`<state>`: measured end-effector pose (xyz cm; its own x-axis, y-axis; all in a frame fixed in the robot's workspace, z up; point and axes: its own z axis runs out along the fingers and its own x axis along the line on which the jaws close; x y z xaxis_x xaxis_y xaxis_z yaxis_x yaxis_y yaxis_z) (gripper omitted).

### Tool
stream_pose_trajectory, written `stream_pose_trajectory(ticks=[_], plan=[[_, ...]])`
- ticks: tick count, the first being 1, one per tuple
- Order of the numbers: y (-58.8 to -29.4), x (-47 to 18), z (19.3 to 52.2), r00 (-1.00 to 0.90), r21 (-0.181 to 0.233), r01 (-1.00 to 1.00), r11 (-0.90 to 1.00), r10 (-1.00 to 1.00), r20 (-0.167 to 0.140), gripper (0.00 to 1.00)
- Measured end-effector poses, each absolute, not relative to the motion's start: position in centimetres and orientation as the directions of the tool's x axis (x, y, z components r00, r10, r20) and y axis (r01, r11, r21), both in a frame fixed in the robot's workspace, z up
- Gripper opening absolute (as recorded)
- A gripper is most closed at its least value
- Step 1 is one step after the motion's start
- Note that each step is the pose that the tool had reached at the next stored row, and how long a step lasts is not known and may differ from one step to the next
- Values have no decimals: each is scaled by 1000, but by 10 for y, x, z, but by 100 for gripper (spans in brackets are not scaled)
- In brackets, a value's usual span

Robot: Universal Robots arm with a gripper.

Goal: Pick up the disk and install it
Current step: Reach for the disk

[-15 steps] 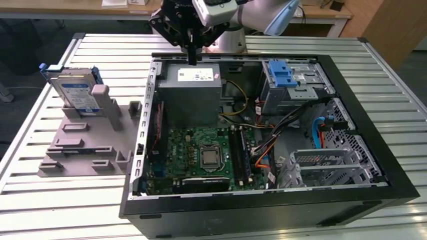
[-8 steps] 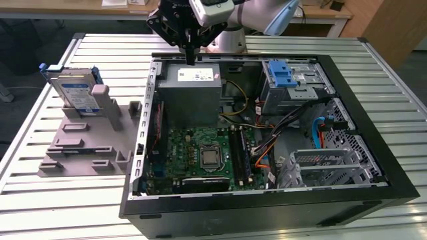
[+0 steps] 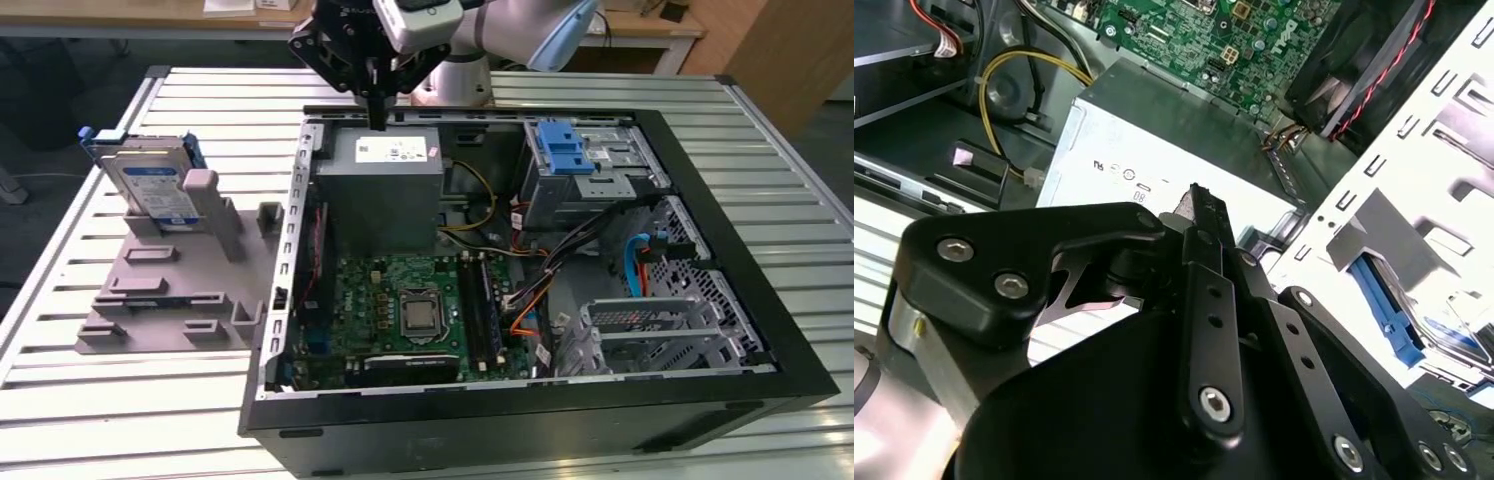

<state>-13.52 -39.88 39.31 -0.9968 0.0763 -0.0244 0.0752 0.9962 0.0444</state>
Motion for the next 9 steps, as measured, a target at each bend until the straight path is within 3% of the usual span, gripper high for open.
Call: stream_pose_trajectory(ticks=[9], plan=[[-399, -139, 393, -997, 44, 75, 996, 76, -24, 11]])
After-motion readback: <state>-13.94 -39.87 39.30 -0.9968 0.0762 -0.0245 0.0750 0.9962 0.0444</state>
